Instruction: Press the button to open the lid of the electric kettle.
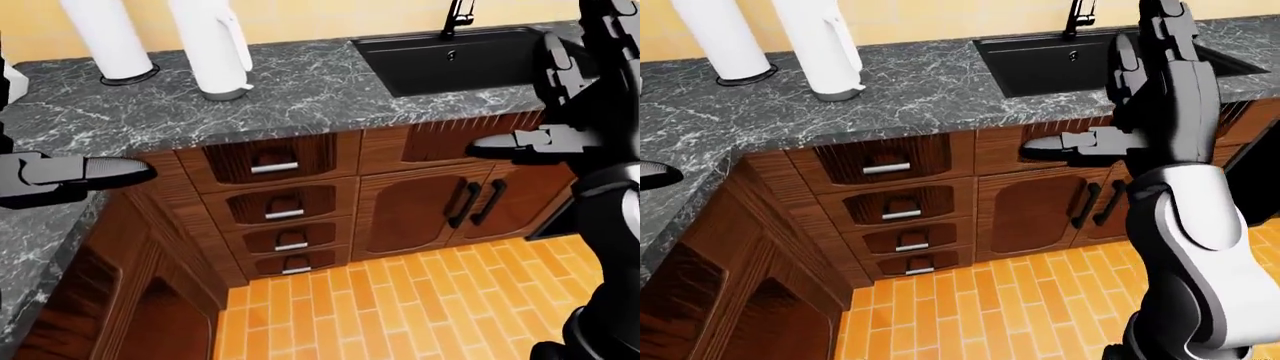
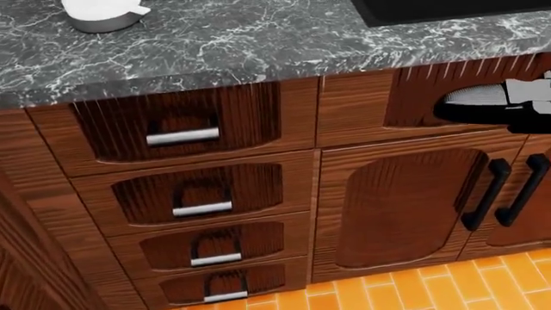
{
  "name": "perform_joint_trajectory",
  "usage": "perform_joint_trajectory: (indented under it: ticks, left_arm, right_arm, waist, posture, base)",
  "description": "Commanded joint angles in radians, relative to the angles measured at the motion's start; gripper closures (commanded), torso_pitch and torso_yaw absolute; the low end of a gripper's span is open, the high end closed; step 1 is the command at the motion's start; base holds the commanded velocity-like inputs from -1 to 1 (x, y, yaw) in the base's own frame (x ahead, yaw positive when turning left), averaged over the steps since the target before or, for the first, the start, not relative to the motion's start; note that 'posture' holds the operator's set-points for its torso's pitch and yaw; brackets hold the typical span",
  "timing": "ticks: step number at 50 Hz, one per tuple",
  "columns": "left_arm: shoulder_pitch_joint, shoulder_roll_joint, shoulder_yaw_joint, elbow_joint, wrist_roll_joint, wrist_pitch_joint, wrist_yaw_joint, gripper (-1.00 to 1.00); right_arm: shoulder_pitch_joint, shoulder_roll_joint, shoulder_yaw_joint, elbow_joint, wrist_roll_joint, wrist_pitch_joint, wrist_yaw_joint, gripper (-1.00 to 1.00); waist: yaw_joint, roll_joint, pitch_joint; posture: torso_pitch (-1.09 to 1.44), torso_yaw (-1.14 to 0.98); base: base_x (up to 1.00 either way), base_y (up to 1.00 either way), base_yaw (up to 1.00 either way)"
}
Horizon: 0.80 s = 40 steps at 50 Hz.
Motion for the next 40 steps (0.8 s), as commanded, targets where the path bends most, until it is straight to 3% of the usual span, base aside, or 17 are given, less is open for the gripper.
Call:
perform_joint_trajectory:
  ticks: [1,3,5,6,9,14,16,17,18,20,27,29,31,32,34,36,40]
  left_arm:
    - [-0.015,0.014,0.008,-0.004,0.002,-0.021,0.001,-1.00]
    - [-0.016,0.015,0.006,-0.004,0.000,-0.021,0.004,-1.00]
    - [-0.017,0.015,0.005,-0.005,-0.003,-0.021,0.007,-1.00]
    - [-0.018,0.017,0.005,-0.005,-0.004,-0.020,0.008,-1.00]
    - [-0.014,0.017,0.007,-0.006,-0.004,-0.021,0.007,-1.00]
    - [-0.011,0.018,0.007,-0.006,-0.003,-0.023,0.006,-1.00]
    - [-0.013,0.023,0.006,-0.006,0.000,-0.022,0.005,-1.00]
    - [-0.012,0.022,0.005,-0.006,0.002,-0.022,0.004,-1.00]
    - [-0.012,0.022,0.005,-0.006,0.003,-0.022,0.003,-1.00]
    - [-0.014,0.022,0.008,-0.007,0.001,-0.020,0.003,-1.00]
    - [-0.016,0.023,0.009,-0.007,-0.001,-0.018,0.004,-1.00]
    - [-0.018,0.025,0.010,-0.006,-0.003,-0.017,0.006,-1.00]
    - [-0.017,0.025,0.009,-0.005,-0.003,-0.018,0.007,-1.00]
    - [-0.016,0.025,0.011,-0.005,-0.004,-0.018,0.007,-1.00]
    - [-0.017,0.027,0.012,-0.004,-0.006,-0.018,0.007,-1.00]
    - [-0.016,0.028,0.012,-0.004,-0.007,-0.019,0.007,-1.00]
    - [-0.019,0.033,0.015,-0.002,-0.013,-0.018,0.009,-1.00]
  right_arm:
    - [-0.018,-0.011,-0.008,-0.008,-0.002,-0.025,-0.004,-1.00]
    - [-0.017,-0.012,-0.007,-0.011,-0.001,-0.024,-0.004,-1.00]
    - [-0.017,-0.014,-0.007,-0.011,0.000,-0.025,-0.004,-1.00]
    - [-0.017,-0.014,-0.008,-0.010,0.000,-0.024,-0.004,-1.00]
    - [-0.022,-0.015,-0.010,-0.010,0.003,-0.018,-0.009,-1.00]
    - [-0.024,-0.018,-0.012,-0.012,0.011,-0.016,-0.014,-1.00]
    - [-0.025,-0.020,-0.012,-0.011,0.013,-0.017,-0.015,-1.00]
    - [-0.025,-0.020,-0.012,-0.011,0.014,-0.017,-0.016,-1.00]
    - [-0.025,-0.020,-0.012,-0.012,0.015,-0.017,-0.016,-1.00]
    - [-0.025,-0.021,-0.012,-0.012,0.016,-0.017,-0.017,-1.00]
    - [-0.030,-0.027,-0.013,-0.015,0.024,-0.012,-0.020,-1.00]
    - [-0.032,-0.027,-0.011,-0.019,0.026,-0.009,-0.023,-1.00]
    - [-0.035,-0.028,-0.009,-0.018,0.028,-0.008,-0.024,-1.00]
    - [-0.034,-0.027,-0.009,-0.018,0.028,-0.008,-0.025,-1.00]
    - [-0.036,-0.028,-0.010,-0.020,0.031,-0.005,-0.026,-1.00]
    - [-0.038,-0.029,-0.012,-0.021,0.033,-0.004,-0.028,-1.00]
    - [-0.040,-0.033,-0.014,-0.022,0.038,-0.001,-0.031,-1.00]
  waist:
    - [0.000,-0.003,-0.012]
    - [0.002,-0.039,-0.018]
    - [-0.009,-0.022,-0.019]
    - [-0.005,-0.038,-0.014]
    - [-0.012,-0.035,-0.024]
    - [-0.022,0.013,-0.009]
    - [-0.029,0.058,-0.020]
    - [-0.029,0.099,-0.035]
    - [-0.021,0.076,-0.029]
    - [-0.018,0.084,-0.011]
    - [-0.002,0.020,-0.009]
    - [0.003,-0.006,-0.012]
    - [0.006,-0.052,-0.026]
    - [-0.003,-0.022,-0.023]
    - [-0.005,-0.041,-0.016]
    - [-0.013,-0.034,-0.026]
    - [-0.021,-0.001,-0.009]
  posture:
    - [0.00,0.00]
    - [0.00,0.00]
    - [0.00,0.00]
    - [0.00,0.00]
    - [0.00,0.00]
    - [0.00,0.00]
    - [0.00,0.00]
    - [0.00,0.00]
    - [0.00,0.00]
    - [0.00,0.00]
    - [0.00,0.00]
    - [0.00,0.00]
    - [0.00,0.00]
    - [0.00,0.00]
    - [0.00,0.00]
    - [0.00,0.00]
    - [0.00,0.00]
  base:
    - [0.23,0.16,0.00]
    - [0.24,0.15,0.00]
    - [0.25,0.16,0.00]
    - [0.25,0.15,0.00]
    - [0.24,0.17,0.00]
    - [0.25,0.18,0.00]
    - [0.25,0.19,0.00]
    - [0.25,0.18,0.00]
    - [0.24,0.17,0.00]
    - [0.24,0.17,0.00]
    - [0.25,0.17,0.00]
    - [0.24,0.17,0.00]
    - [0.25,0.17,0.00]
    - [0.25,0.17,0.00]
    - [0.25,0.17,0.00]
    - [0.25,0.17,0.00]
    - [0.25,0.16,0.00]
